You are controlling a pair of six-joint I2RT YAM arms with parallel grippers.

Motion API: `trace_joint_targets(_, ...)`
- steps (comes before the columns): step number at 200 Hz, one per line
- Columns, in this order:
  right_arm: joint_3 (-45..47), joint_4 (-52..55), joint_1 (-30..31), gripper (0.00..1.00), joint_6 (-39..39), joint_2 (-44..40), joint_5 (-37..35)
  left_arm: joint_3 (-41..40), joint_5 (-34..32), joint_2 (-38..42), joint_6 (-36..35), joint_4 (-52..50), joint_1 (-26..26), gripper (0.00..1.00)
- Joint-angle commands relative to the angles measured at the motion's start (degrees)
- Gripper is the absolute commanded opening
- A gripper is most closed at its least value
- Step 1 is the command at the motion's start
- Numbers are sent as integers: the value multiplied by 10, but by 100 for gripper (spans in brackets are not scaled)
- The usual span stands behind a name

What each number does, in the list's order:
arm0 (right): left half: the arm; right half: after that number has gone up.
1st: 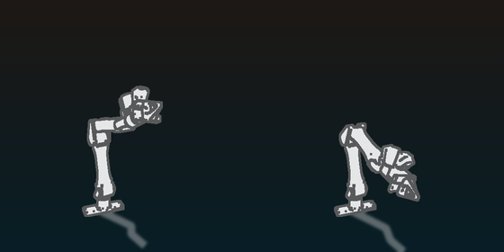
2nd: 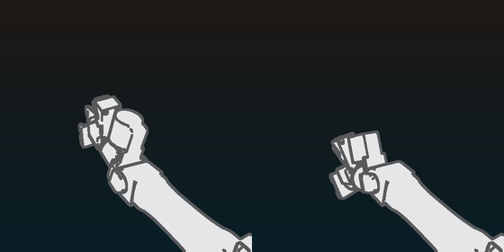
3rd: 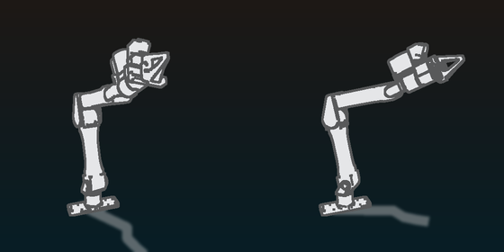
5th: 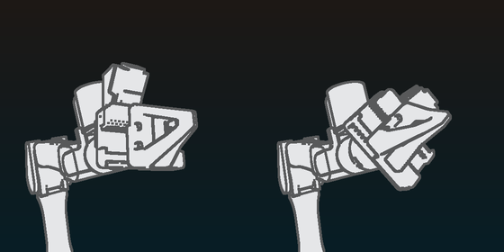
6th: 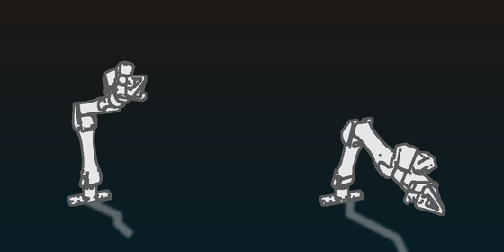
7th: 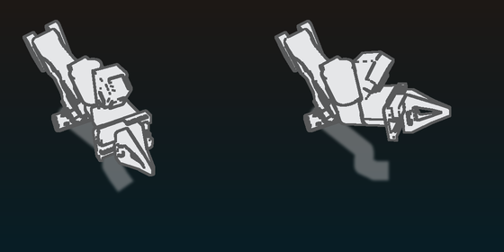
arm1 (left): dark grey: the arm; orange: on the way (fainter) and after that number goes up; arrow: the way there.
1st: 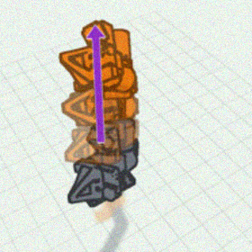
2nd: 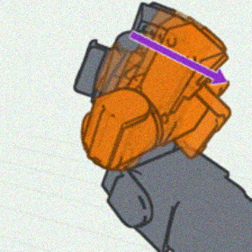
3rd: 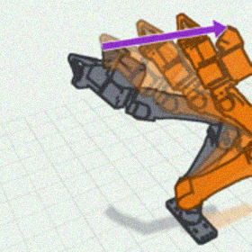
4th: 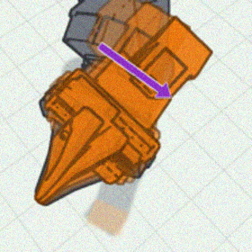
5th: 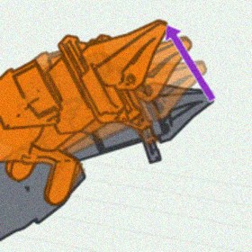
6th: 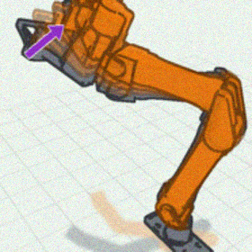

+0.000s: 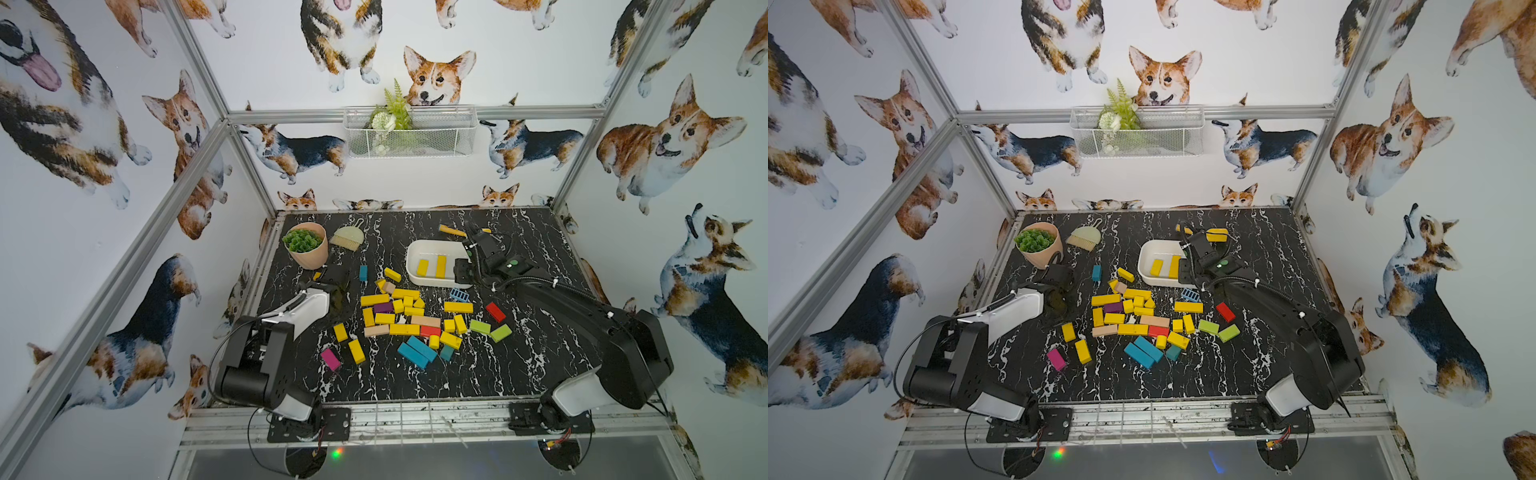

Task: Pick out the yellow building blocks
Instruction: Pick up the building block from the center of the board, then place the building block in the storage box.

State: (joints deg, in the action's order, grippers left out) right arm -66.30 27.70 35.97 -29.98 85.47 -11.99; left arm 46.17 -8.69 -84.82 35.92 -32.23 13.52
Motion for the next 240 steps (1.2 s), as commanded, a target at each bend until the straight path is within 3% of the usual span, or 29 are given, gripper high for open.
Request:
trace_joint_targets(1, -7, 9, -1, 60, 7, -1, -11, 21, -21, 46, -16, -43, -2, 13)
trace_joint_targets(31, 7, 0, -2, 60, 0, -8, -20, 107, -25, 96, -33, -82, 23, 11)
trace_joint_targets(51, 20, -2, -2, 60, -9, -16, -21, 163, -51, 88, -29, -81, 93, 11)
trace_joint_targets(84, 29, 21, -3, 60, -15, -29, -31, 277, -56, -11, -22, -48, 214, 11)
trace_joint_targets(111, 46, 37, -11, 60, -22, -60, -55, 403, -35, -131, -47, -32, 272, 12)
trace_joint_targets(172, 91, 39, -29, 59, -36, -128, -73, 707, 56, -380, -111, -85, 296, 12)
trace_joint_targets(240, 108, 51, -34, 59, -30, -170, -94, 900, 97, -562, -82, -117, 315, 13)
